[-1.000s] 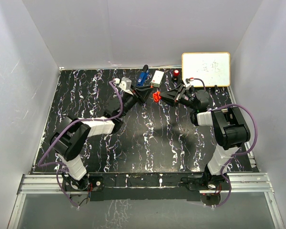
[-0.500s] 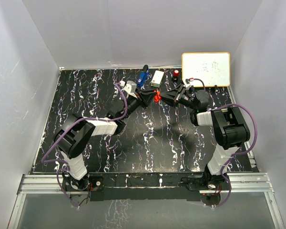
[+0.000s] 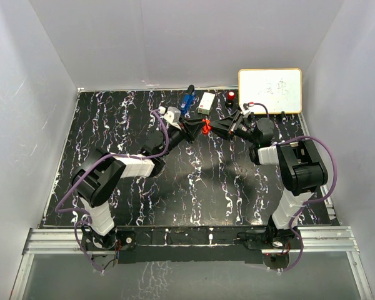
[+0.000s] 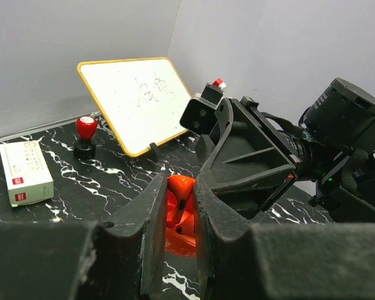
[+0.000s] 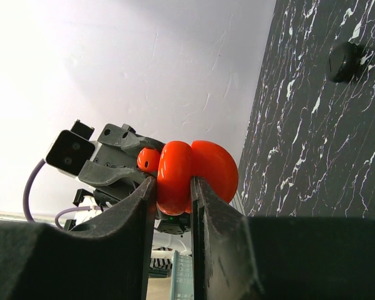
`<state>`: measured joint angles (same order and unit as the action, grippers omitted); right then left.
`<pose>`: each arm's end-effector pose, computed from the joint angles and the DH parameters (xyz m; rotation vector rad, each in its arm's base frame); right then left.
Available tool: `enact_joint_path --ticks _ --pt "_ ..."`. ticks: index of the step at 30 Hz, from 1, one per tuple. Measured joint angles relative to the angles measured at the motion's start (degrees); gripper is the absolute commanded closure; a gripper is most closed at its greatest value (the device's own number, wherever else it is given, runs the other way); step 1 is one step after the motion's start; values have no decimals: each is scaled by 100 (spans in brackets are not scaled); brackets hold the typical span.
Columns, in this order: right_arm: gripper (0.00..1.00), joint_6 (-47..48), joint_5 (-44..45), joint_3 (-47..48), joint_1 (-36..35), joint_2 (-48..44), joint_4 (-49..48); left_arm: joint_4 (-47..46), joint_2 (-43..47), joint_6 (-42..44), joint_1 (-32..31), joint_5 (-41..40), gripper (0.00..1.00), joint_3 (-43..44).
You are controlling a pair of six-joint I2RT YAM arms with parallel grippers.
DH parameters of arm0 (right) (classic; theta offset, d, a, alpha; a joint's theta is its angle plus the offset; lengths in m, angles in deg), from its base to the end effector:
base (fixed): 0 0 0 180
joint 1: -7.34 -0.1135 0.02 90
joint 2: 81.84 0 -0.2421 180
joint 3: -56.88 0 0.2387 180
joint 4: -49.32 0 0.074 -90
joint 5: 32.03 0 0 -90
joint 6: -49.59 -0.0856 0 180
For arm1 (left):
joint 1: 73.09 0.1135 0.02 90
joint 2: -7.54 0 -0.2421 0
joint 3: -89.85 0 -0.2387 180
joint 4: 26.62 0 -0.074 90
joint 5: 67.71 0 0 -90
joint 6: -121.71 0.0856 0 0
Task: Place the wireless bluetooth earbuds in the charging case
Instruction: Place the earbud in the charging case.
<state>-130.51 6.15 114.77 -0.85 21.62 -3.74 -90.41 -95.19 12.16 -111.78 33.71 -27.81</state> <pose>0.3559 0.1192 0.1950 0.3882 1.8301 1.9314 0.3017 -0.2633 0.2577 0.3850 1.1692 -1.0079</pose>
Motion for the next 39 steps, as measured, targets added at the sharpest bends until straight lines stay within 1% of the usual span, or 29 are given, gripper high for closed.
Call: enact_joint_path --ticks 36,39 --pt "100 -7 0 0 0 0 -35 44 -155 205 -7 0 100 24" --pt "100 -7 0 0 0 0 -35 57 -155 203 -7 2 88 24"
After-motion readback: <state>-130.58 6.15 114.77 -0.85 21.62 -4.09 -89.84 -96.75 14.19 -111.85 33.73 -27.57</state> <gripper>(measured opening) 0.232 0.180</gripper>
